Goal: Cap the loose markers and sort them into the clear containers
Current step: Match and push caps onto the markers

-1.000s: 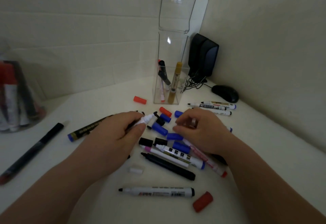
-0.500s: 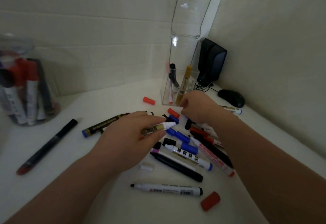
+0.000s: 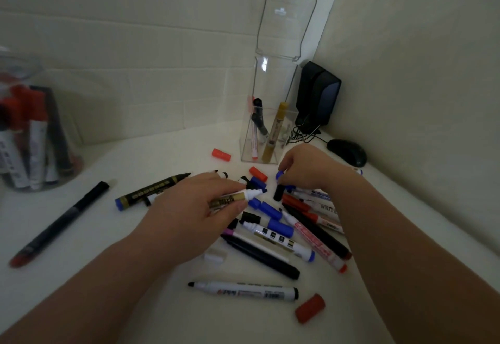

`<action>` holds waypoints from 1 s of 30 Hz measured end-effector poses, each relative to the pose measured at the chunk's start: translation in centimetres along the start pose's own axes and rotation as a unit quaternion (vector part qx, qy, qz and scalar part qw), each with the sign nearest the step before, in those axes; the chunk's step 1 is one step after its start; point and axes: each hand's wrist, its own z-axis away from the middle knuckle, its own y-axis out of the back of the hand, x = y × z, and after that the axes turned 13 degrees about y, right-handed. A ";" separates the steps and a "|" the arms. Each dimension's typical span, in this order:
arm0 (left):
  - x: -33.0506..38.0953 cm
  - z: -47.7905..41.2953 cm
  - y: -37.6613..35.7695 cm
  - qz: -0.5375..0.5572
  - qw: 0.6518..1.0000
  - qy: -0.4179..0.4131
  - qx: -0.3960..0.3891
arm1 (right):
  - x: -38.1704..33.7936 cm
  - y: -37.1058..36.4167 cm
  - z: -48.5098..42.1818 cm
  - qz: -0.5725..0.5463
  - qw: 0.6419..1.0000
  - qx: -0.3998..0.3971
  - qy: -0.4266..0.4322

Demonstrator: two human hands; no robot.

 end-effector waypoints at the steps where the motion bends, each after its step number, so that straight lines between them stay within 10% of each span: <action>1: -0.1 0.0 -0.1 0.000 1.000 0.000 0.001 | -0.2 0.0 0.1 -0.006 1.000 0.014 0.003; 5: -0.3 0.0 -0.1 0.015 1.000 -0.015 0.019 | -1.5 0.9 3.3 -0.223 0.963 0.154 0.010; 9: -0.4 -0.1 0.1 0.032 0.998 -0.039 0.046 | -3.6 0.8 8.0 -0.436 0.892 0.109 0.045; 25: -0.1 0.1 0.4 0.030 0.995 -0.073 0.066 | -2.5 -2.7 10.0 -0.551 0.811 0.172 0.091; 30: -0.3 0.1 0.2 -0.005 0.997 -0.075 0.027 | -3.0 -3.0 10.3 -0.455 0.871 0.115 0.148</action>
